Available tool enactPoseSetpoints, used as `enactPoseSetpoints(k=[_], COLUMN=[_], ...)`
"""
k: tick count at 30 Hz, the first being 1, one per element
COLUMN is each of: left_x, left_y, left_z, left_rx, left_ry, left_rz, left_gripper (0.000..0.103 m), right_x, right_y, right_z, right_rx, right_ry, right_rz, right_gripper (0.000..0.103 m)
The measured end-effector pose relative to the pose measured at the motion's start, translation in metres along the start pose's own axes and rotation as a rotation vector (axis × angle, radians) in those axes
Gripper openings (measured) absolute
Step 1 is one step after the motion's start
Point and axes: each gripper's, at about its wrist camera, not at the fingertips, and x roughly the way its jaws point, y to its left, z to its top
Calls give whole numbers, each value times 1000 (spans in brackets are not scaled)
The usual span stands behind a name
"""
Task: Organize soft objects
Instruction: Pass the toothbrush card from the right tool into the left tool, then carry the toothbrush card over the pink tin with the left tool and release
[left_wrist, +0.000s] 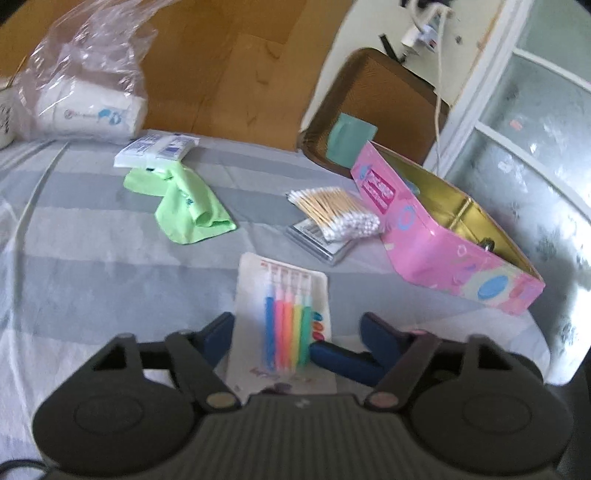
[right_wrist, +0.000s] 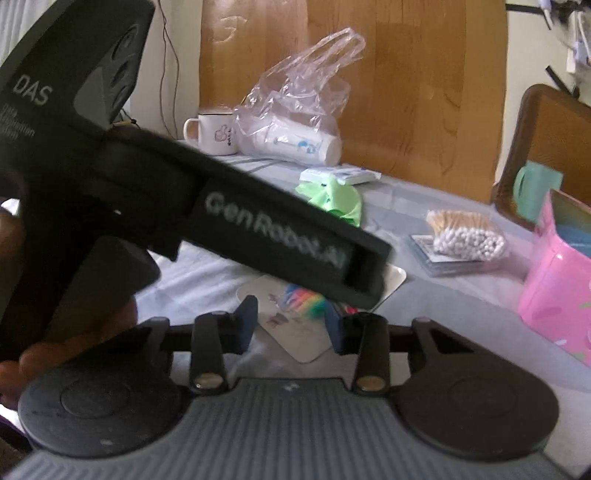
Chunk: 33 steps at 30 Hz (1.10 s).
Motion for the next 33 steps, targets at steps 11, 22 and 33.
enactPoseSetpoints(k=[11, 22, 33], left_x=[-29, 34, 97], left_y=[-36, -151, -144], left_z=[25, 87, 104], left_rx=[39, 260, 174], left_ry=[-149, -148, -187], left_rz=[-95, -251, -57], left_gripper=[64, 67, 85], right_x=[-30, -71, -73], right_y=[-12, -91, -182], right_z=[3, 19, -10], right_rx=[55, 142, 358], right_ry=[-180, -333, -303], right_rz=[-122, -396, -652], right_gripper=[28, 28, 29])
